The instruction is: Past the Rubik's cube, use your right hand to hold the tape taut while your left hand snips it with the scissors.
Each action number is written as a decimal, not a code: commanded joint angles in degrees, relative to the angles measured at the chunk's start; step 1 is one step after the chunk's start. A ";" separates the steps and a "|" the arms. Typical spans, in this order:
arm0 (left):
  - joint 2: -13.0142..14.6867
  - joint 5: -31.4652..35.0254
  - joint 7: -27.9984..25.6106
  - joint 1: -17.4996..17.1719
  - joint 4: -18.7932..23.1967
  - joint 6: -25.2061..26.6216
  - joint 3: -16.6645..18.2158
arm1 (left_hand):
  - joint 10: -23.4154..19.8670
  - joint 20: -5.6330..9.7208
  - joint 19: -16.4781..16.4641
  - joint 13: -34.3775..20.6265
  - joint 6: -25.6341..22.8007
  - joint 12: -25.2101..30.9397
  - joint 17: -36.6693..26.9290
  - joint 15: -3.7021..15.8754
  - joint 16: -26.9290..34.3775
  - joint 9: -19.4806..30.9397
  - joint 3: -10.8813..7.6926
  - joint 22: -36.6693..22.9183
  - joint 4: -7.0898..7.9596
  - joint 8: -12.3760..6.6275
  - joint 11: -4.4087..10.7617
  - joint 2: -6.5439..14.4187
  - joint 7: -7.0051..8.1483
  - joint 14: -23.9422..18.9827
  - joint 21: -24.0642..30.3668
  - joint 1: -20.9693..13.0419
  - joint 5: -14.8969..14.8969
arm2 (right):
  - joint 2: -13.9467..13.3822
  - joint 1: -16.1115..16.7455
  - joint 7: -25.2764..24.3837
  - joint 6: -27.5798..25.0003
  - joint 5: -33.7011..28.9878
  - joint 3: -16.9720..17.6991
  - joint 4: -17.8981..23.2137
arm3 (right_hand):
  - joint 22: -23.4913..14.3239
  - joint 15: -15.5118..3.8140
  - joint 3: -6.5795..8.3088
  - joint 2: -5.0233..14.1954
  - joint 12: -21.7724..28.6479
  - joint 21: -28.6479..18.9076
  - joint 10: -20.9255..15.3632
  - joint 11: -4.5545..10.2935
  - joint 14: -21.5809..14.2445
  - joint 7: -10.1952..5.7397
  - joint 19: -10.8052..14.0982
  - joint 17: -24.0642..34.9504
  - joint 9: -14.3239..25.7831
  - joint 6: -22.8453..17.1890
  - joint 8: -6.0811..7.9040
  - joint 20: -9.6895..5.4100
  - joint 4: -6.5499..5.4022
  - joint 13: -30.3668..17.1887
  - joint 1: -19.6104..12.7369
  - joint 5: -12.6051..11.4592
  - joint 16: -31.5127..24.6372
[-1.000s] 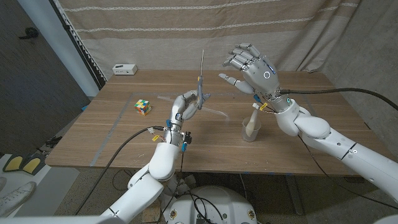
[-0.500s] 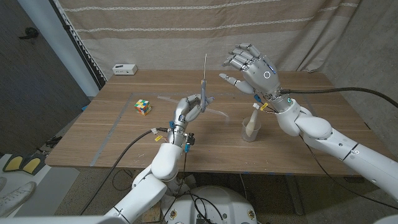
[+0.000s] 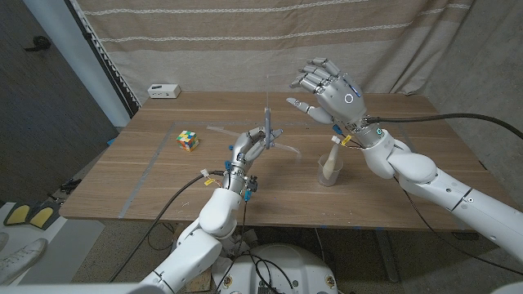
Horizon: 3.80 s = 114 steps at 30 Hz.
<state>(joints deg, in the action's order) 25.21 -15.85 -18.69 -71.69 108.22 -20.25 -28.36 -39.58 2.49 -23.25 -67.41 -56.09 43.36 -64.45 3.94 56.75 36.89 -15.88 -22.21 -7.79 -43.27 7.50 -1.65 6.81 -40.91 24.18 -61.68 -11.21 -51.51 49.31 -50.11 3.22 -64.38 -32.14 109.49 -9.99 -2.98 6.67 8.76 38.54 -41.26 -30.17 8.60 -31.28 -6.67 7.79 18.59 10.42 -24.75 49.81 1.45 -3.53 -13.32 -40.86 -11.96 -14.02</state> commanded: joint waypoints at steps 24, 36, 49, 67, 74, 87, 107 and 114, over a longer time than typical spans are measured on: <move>2.25 -5.09 -4.14 -4.45 5.44 6.47 2.56 | -3.05 0.59 -1.15 -3.17 5.70 29.86 -1.89 8.09 -3.84 18.72 11.41 0.03 1.94 -10.99 4.33 -9.73 1.89 -1.91 0.33 13.60 -2.79 | 0.71 -1.38 2.52 0.53 -0.77 -0.86 0.23 | -0.16 -3.88 0.14 0.17 -2.40 0.90 1.46 0.38 0.94 -0.48 1.04 -1.28 -0.02 -0.32 -2.78 0.14 0.90 1.12 1.07 0.09 -0.95; 4.99 -6.38 -2.91 -4.05 6.64 9.54 3.27 | -1.57 -0.90 -2.28 -3.32 6.42 34.31 -1.45 7.84 -4.71 20.43 21.92 0.59 1.03 -11.63 3.90 -10.13 -0.87 -3.34 0.04 19.82 -3.57 | 1.10 -2.28 3.69 0.57 -1.05 -1.14 -0.04 | -0.16 -3.72 0.05 0.09 -2.92 1.23 1.39 0.32 1.23 -0.33 1.19 -1.74 -0.03 -0.58 -3.62 0.21 1.02 1.41 1.50 0.14 -1.10; 11.25 -7.62 -1.10 -4.71 12.01 16.23 4.78 | 8.23 -4.15 -0.87 -2.70 15.39 33.90 -0.93 6.99 -7.18 25.65 35.37 1.45 0.46 -11.19 2.74 -9.73 -3.78 -0.04 -1.73 25.90 -4.10 | 1.77 -3.94 4.41 1.21 -1.13 -1.96 -1.26 | -0.15 -3.41 -0.06 0.04 -3.57 1.63 1.57 0.35 1.49 -0.27 1.23 -2.23 -0.02 -0.70 -4.53 0.41 1.12 1.65 1.99 0.20 -1.27; 15.75 -13.19 0.02 -4.62 14.35 23.11 6.90 | 11.90 -6.40 0.30 -2.85 17.79 37.39 -0.75 4.42 -7.24 26.36 36.59 1.23 1.01 -10.43 0.68 -9.57 -6.49 0.62 -2.97 34.11 -2.74 | 1.70 -4.33 6.81 0.66 -1.03 -1.97 -0.59 | -0.14 -2.71 -1.79 -1.23 -4.95 2.67 2.12 0.04 1.99 0.23 1.20 -3.34 -0.03 -0.42 -6.79 1.13 0.02 1.92 5.48 0.46 -1.53; 17.00 -14.86 0.46 -5.09 14.67 24.10 7.22 | 12.25 -6.66 0.44 -3.50 17.35 38.88 -1.47 3.97 -6.63 26.15 36.55 0.65 0.81 -10.44 0.43 -9.49 -7.04 0.63 -2.78 34.64 -2.72 | 1.82 -4.35 7.15 0.67 -0.73 -1.99 -0.71 | -0.12 -2.49 -2.46 -1.66 -5.37 3.10 2.18 -0.01 2.20 0.19 1.14 -3.73 -0.01 -0.63 -7.43 1.45 -0.37 1.97 6.79 0.38 -1.58; 21.42 -16.74 2.01 -5.52 17.26 27.78 7.95 | 13.24 -7.24 0.60 -3.69 16.60 42.47 -2.99 2.75 -5.55 25.06 36.49 -0.31 0.04 -9.98 -0.46 -9.47 -8.22 1.79 -2.54 34.83 -2.96 | 1.40 -4.06 10.40 -0.35 -0.69 -1.57 0.41 | -0.08 -0.94 -4.98 -3.21 -7.25 4.65 3.65 -1.01 3.99 0.88 1.01 -4.97 0.15 0.81 -10.13 2.50 -1.65 2.02 11.36 -0.18 -1.27; 24.21 -17.49 -0.05 -9.30 21.61 28.17 9.73 | 14.68 -7.45 0.78 -1.63 16.22 43.14 -0.96 1.64 -6.01 21.69 36.29 -0.52 -0.03 -7.71 -1.70 -9.19 -9.82 2.60 -3.15 37.58 -3.37 | 1.44 -3.50 11.57 -0.90 -0.60 -1.54 0.36 | -0.07 -1.15 -5.96 -3.52 -8.42 5.80 4.44 -1.31 5.63 1.25 0.87 -5.71 0.26 1.82 -11.83 3.20 -1.81 1.99 13.19 -0.90 -0.90; 24.64 -17.97 0.34 -9.85 21.86 28.06 9.79 | 14.57 -6.19 0.11 -2.12 16.03 43.71 -1.08 1.40 -5.65 21.32 36.23 -0.41 -0.25 -7.47 -1.86 -9.16 -10.03 2.71 -3.15 37.46 -3.73 | 1.66 -3.64 14.76 -2.23 -1.36 -2.01 0.62 | -0.08 -1.35 -6.06 -3.35 -8.89 6.35 4.74 -1.62 7.11 1.29 0.65 -5.98 0.30 2.23 -12.53 3.37 -1.61 1.97 13.41 -1.25 -0.45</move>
<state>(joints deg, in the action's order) 48.90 -33.07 -18.00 -80.05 128.79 7.69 -19.12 -24.51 -4.38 -22.91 -63.26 -42.14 50.00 -65.51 3.47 50.76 58.35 20.18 -22.47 -7.75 -51.15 5.71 -10.83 -0.44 -37.77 20.95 -24.28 -14.59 -50.15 45.64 -38.69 2.42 -65.00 -33.62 109.94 -9.90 -2.58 0.88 5.29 30.01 -35.25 -25.87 7.16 -25.10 -5.43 8.50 12.70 10.55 -22.89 37.82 4.21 -5.23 -11.19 -27.90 -12.54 -14.81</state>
